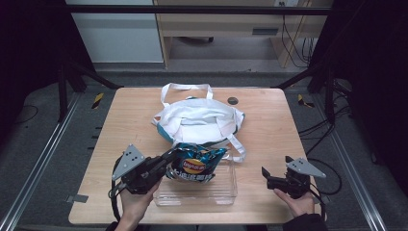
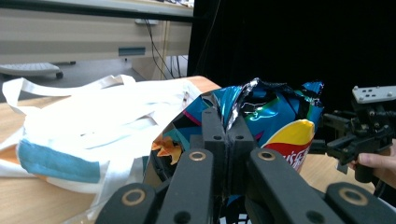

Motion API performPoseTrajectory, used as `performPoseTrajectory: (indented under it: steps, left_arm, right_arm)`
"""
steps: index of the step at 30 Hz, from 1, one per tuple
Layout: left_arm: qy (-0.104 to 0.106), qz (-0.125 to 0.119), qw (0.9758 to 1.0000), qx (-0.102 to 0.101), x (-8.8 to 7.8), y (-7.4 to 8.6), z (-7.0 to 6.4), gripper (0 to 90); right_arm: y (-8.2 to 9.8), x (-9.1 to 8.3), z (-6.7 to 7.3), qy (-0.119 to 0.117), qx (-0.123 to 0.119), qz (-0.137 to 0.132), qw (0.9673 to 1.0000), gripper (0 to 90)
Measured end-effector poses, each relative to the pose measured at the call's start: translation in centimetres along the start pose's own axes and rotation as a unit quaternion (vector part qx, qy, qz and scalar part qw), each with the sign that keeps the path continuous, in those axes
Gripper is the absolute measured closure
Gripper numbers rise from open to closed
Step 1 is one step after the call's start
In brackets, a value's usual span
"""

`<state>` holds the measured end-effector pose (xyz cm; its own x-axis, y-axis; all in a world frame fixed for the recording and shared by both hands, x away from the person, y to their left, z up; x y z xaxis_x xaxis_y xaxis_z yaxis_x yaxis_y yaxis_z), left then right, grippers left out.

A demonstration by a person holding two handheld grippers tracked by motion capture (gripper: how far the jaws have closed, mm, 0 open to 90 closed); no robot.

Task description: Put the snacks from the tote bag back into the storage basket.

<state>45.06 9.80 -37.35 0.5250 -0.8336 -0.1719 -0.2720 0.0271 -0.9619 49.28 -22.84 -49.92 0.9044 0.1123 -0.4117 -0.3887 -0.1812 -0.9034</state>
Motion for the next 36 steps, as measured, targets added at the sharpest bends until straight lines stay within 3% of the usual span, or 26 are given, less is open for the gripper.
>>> performPoseTrajectory:
  steps: [13,36]
  left_arm:
    - [0.008,0.030,0.9995,-0.011,1.2,2.1,0.0,89.0]
    - [-0.014,0.045,0.9985,-0.027,1.0,3.0,1.2,88.1]
  right_arm:
    - [0.0,0.0,0.0,0.000,-0.003,0.000,1.0000,4.9]
    - [0.1,0.0,0.1,-0.001,-0.003,0.001,1.0000,4.9]
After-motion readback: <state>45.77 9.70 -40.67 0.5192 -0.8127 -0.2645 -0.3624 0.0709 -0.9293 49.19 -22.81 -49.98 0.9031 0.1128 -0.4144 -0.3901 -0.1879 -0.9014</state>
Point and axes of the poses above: each handheld gripper's, and its own axes: x roughly forward along the jaws, y roughly out of its underside, z roughly to its left, the point moved 10 cm from there along x, roughly forward along the jaws, and after that the axes turned 14 degrees about y, right-handed, at the moved point
